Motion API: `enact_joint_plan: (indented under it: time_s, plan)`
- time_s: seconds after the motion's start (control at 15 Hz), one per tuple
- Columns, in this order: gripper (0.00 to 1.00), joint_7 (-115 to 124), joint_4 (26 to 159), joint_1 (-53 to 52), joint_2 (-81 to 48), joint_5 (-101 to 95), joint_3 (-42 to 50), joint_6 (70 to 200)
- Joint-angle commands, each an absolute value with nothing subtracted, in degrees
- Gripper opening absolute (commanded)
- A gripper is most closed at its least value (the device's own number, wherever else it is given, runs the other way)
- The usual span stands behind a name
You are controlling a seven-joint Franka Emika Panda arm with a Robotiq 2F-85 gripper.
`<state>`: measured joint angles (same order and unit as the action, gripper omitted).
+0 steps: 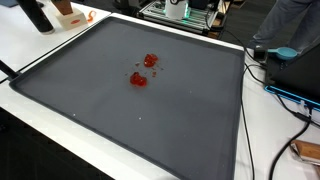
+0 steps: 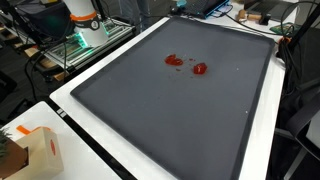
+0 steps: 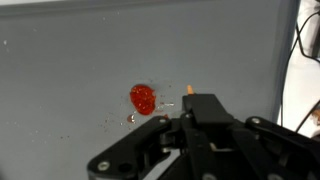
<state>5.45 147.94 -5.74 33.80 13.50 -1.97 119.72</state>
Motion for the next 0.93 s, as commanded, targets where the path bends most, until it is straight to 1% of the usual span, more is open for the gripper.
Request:
enact_joint_plan:
  time_s: [0.0, 0.2, 0.4, 0.67, 0.87]
  plan:
    - [0.03, -6.17, 145.42, -6.33, 24.39, 21.09, 5.81, 127.03]
    - [0.03, -17.99, 143.81, -7.58, 17.8, 30.87, 11.08, 129.87]
    - [0.03, -29.32, 141.24, -6.86, 11.68, 40.19, 13.35, 128.12]
    - [0.03, -43.71, 138.15, -3.91, 4.26, 52.37, 12.57, 125.49]
    - [0.03, -51.06, 136.45, -1.13, -1.07, 57.73, 10.88, 124.4]
